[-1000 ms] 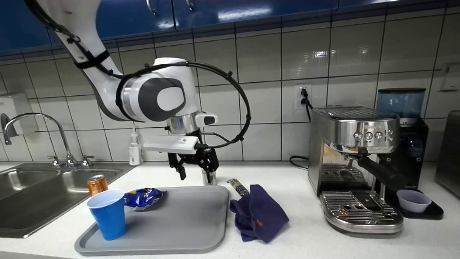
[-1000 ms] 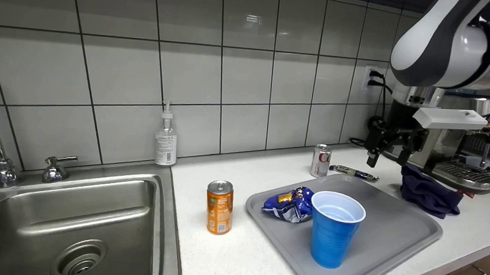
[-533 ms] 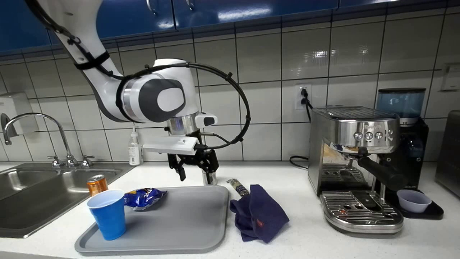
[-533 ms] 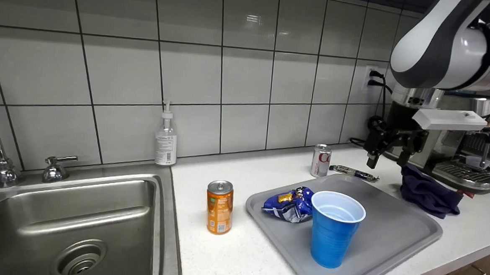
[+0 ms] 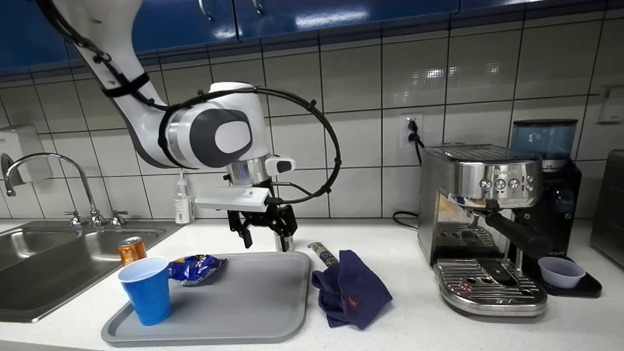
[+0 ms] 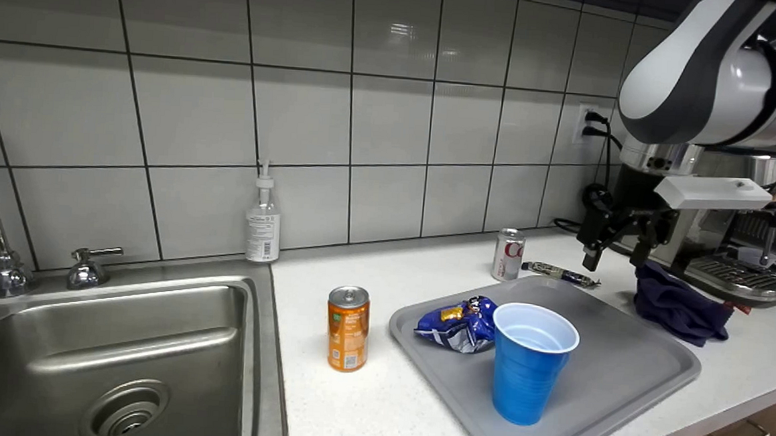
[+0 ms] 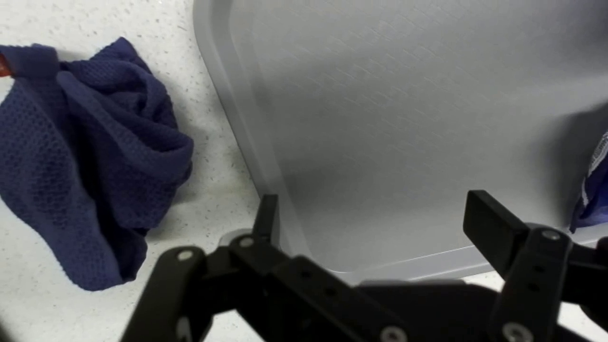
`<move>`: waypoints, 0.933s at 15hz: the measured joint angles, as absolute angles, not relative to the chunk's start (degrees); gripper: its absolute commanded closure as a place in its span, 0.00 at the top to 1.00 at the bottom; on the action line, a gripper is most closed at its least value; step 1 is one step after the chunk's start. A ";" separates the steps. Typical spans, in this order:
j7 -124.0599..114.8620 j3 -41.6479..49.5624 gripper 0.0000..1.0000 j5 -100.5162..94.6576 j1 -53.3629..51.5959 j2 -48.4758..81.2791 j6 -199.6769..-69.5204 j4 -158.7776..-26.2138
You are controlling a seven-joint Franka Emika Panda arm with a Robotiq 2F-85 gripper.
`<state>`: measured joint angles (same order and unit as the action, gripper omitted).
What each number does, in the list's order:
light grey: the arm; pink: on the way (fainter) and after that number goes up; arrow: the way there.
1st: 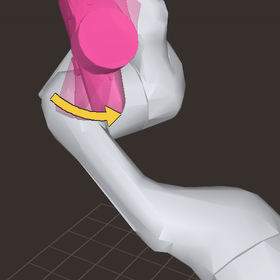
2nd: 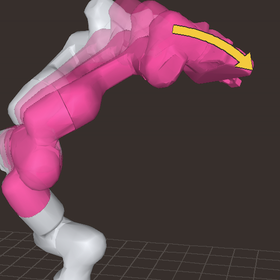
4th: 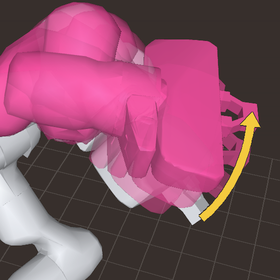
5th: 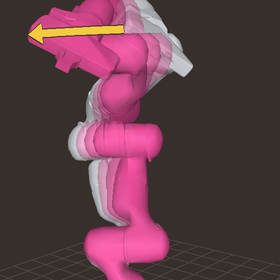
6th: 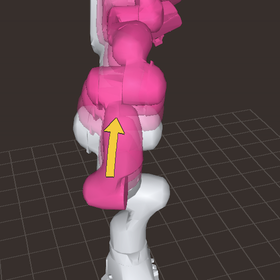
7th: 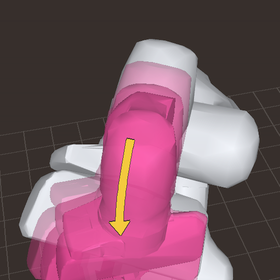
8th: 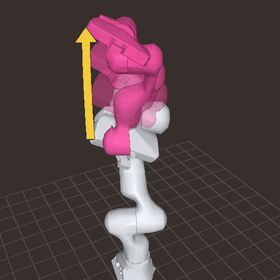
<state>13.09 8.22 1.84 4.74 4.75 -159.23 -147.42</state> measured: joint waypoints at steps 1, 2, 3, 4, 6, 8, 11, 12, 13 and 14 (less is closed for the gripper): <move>13.07 8.31 1.00 1.33 4.88 4.91 -159.23 -147.41; 12.94 8.51 1.00 0.58 5.10 5.08 -159.23 -147.38; 12.79 8.84 1.00 -0.24 5.32 5.27 -159.23 -147.33; 12.60 9.22 1.00 -1.05 5.58 5.50 -159.25 -147.26; 12.01 10.06 1.00 -2.90 6.20 5.99 -159.44 -147.02; 11.33 11.04 1.00 -4.74 6.81 6.53 -159.59 -146.60; 10.06 12.25 1.00 -6.43 7.51 7.67 -159.91 -145.58; 9.52 12.62 1.00 -6.85 7.64 8.27 -160.18 -145.15; 8.99 12.99 1.00 -7.22 7.71 8.97 -160.53 -144.67; 8.41 13.38 1.00 -7.61 7.72 9.79 -160.88 -144.16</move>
<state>8.41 13.38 -7.61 7.72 9.79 -160.88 -144.16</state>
